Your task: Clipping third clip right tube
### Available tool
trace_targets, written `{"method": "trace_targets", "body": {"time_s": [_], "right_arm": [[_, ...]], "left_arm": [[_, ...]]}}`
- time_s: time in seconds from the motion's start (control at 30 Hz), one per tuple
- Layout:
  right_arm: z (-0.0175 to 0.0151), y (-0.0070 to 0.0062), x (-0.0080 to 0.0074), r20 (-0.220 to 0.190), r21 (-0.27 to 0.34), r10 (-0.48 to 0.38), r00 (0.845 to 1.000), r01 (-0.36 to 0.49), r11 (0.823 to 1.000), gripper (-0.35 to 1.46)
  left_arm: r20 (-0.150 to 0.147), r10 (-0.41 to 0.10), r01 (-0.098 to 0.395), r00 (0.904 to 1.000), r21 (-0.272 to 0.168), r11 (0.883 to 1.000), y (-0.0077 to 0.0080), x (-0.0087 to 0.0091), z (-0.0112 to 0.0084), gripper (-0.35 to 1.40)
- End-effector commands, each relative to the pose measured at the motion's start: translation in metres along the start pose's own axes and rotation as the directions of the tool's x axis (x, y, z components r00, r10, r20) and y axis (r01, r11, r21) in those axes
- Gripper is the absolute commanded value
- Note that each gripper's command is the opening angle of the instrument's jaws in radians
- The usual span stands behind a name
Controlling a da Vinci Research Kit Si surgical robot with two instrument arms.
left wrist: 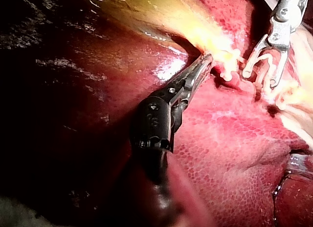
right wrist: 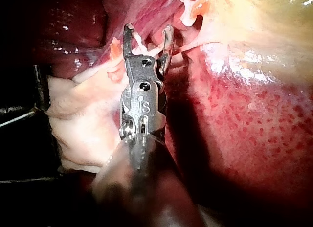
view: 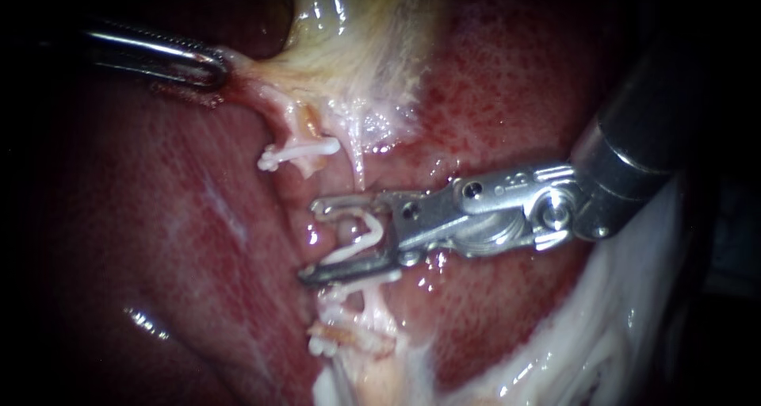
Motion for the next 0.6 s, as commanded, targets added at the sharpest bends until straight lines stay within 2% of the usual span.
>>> {"method": "trace_targets", "body": {"time_s": [0.03, 0.2, 0.43, 0.6], "right_arm": [[-0.0001, 0.0, 0.0, 0.0, 0.0, 0.0, 1.0, 0.0, 1.0, 0.48], [-0.0013, -0.0006, 0.0003, 0.0, 0.007, 0.001, 1.0, -0.001, 1.0, 0.48], [-0.0054, -0.0015, 0.0017, -0.005, 0.014, 0.012, 1.0, -0.012, 1.0, 0.48], [-0.0082, -0.001, 0.002, -0.009, 0.004, 0.022, 1.0, -0.022, 1.0, 0.49]], "left_arm": [[0.0, 0.0, 0.0, 1.0, 0.001, 1.0, 0.0, 0.0, 0.0, -0.35], [0.0, -0.001, 0.001, 1.0, -0.001, 1.0, 0.0002, 0.0002, -0.0005, -0.35], [0.001, -0.002, 0.002, 1.0, -0.003, 1.0, 0.0004, 0.0004, -0.0013, -0.35], [0.0, -0.003, 0.003, 1.0, 0.001, 1.0, 0.0003, 0.0005, -0.0018, -0.35]]}}
